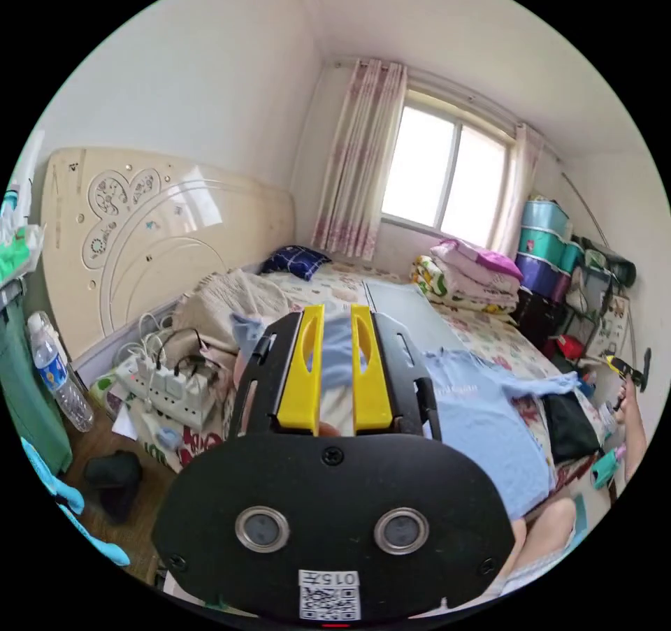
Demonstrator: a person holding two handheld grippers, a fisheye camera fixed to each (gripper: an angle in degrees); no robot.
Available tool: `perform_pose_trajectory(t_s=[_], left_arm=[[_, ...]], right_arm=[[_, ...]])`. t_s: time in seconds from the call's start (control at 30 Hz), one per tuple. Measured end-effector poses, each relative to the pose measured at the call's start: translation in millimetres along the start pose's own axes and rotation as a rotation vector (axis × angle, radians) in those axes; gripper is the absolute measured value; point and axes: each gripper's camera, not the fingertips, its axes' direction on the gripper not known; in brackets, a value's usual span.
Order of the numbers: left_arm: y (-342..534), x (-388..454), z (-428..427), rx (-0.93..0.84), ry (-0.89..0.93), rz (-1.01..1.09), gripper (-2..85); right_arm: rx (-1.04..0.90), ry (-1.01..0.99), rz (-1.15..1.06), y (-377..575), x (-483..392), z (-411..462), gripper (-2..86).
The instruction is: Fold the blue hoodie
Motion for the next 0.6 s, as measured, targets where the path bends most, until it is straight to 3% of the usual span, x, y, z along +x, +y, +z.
perform_pose_trajectory(t_s=[0.13,0.27,0.47,0.6], left_arm=[[140,19,1,-0.131,0.125,0.061,5.4],[255,29,33,-0.373,0.185,0.058,7.0],[341,9,92,-0.567,0.371,-0.156,10.5],[354,14,118,-0.585,0.431,-0.193,11.2]], right_arm=[[-0.302,-0.176,-0.147,126,-34,10,8.4],[-0.464,-0.148,-0.081,198,-24,7,8.8],[-0.516,-0.124,0.063,180,21,-39,9.9],[-0.556,-0.120,0.123,150,39,-59,10.5]])
